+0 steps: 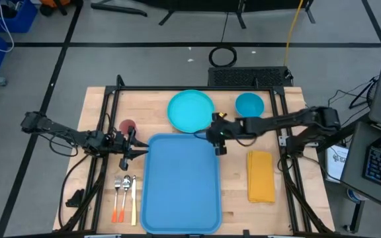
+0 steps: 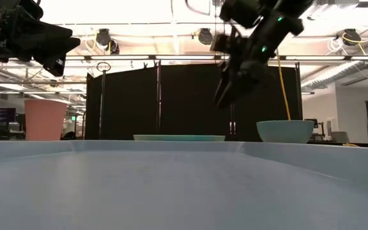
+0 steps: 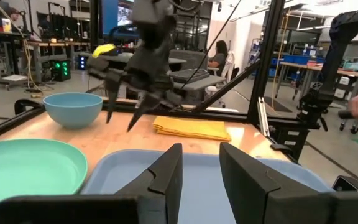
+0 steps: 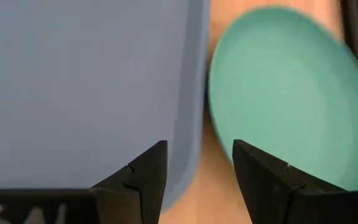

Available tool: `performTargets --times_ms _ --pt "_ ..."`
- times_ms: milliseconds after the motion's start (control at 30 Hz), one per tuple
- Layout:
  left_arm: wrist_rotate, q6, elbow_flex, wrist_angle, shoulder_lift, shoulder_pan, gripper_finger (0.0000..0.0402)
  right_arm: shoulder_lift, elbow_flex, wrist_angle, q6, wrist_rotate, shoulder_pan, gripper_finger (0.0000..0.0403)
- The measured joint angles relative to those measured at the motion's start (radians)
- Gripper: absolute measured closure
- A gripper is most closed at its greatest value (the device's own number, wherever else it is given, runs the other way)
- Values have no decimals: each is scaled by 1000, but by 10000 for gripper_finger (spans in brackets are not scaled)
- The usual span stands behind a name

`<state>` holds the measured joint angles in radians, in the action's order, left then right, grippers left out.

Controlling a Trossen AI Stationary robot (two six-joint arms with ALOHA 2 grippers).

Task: Set up tray
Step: Put the blue plate on the blue serving tray

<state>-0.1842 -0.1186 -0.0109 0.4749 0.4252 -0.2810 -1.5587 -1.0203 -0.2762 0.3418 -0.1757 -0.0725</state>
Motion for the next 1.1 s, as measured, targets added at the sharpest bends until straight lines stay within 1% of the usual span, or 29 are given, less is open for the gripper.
performTargets --times_ms 167,300,500,767,900,1100 --pt "0 4 0 -9 0 0 291 -79 -44 -36 73 45 -71 232" --pt "0 8 0 -19 0 0 291 -132 -79 -73 116 47 -115 232" --pt "0 9 0 -48 0 0 291 -166 -87 -74 159 47 -161 232" --pt "0 7 0 -54 0 0 291 -209 -87 -49 221 41 -183 232" --pt "0 5 0 -56 0 0 291 -224 -87 -29 246 13 -183 232" --pt "-1 5 0 -61 0 0 291 -223 -86 -29 249 18 -184 237"
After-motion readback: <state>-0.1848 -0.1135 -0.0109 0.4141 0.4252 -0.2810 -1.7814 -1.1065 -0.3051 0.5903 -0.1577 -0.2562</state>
